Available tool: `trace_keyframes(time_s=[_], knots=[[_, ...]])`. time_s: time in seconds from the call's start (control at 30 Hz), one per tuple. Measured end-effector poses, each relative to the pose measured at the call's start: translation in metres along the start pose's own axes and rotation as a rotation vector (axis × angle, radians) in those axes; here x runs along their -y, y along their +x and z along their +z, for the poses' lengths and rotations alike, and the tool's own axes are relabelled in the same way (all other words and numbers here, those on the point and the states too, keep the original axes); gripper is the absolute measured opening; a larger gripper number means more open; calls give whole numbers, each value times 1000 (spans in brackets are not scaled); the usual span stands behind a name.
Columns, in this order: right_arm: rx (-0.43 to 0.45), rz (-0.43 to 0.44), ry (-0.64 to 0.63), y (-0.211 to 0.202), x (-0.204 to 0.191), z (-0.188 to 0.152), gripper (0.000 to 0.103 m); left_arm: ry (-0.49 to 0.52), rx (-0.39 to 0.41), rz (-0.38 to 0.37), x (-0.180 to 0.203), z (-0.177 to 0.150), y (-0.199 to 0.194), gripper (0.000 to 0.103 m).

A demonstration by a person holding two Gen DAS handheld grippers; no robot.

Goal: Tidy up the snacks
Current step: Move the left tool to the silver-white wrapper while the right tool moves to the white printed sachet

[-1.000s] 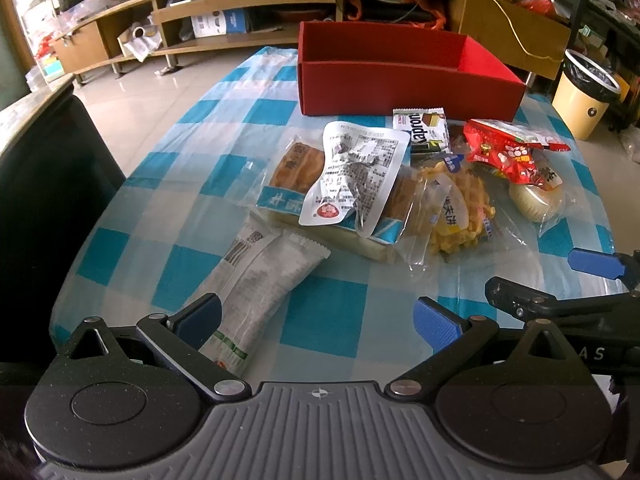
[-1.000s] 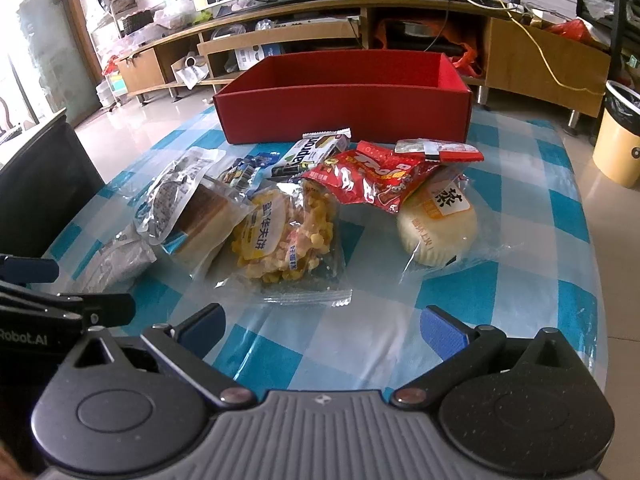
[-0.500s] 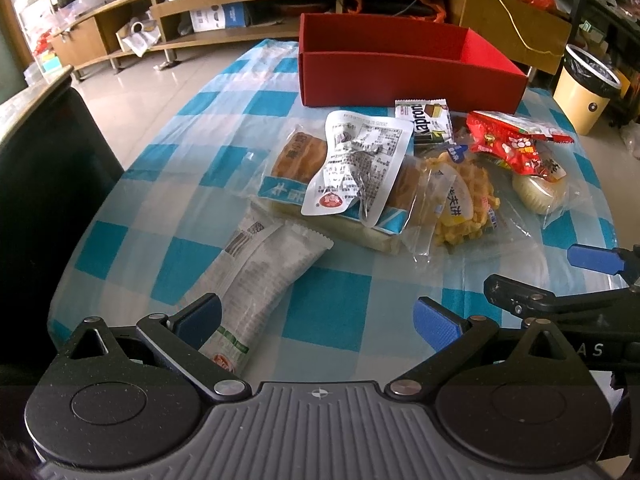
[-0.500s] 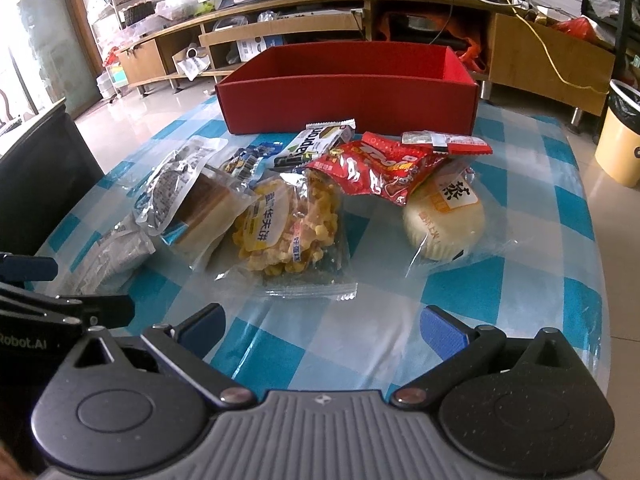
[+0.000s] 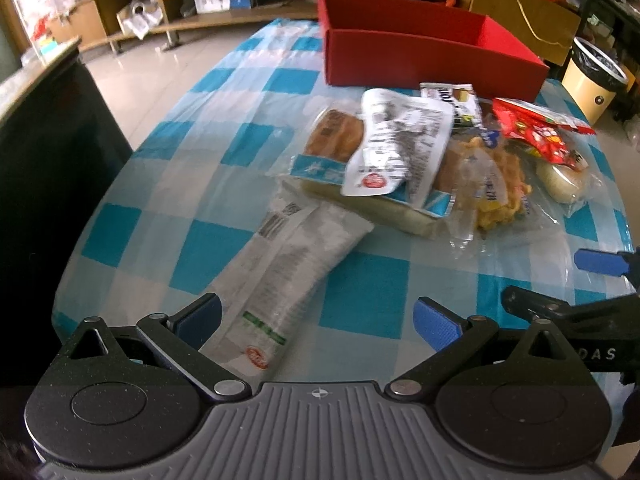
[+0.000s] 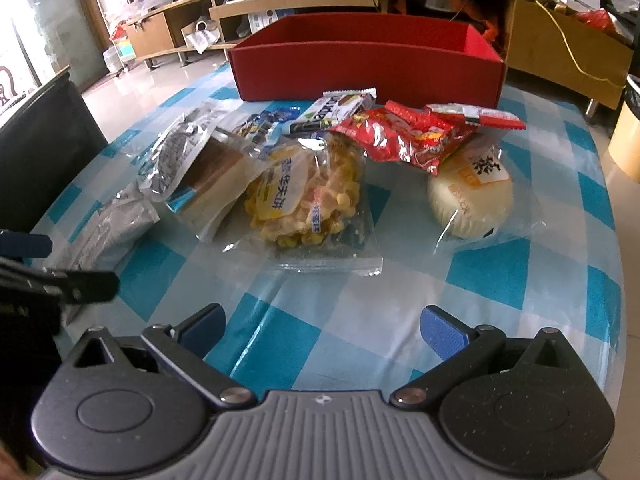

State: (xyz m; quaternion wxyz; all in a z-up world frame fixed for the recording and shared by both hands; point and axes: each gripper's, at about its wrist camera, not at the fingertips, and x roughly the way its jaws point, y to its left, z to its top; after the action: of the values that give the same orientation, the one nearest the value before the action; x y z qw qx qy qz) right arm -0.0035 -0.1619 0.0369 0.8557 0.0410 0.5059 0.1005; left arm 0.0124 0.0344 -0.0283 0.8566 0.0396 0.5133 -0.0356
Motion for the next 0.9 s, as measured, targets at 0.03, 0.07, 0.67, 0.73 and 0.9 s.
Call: trace_keyframes(time_s=[0.03,0.07,0.67,0.73,0.9], knots=[[-6,1,1,1,0,0,103,-3,-5,1,-3,2,2,103],[-11,2,2,3,1,0,103,2,-12,5,-4,3,5,102],[-46,-66,-129,16,-15,-4,103,155,-126,-42,-21,27,57,103],[-50,-56,-102,16,-12,0,103,168,-121,-44,-19,23,56,103],[-3,-34,-28,2,-2,14,89,160,-121,-49,-17,20,50,96]])
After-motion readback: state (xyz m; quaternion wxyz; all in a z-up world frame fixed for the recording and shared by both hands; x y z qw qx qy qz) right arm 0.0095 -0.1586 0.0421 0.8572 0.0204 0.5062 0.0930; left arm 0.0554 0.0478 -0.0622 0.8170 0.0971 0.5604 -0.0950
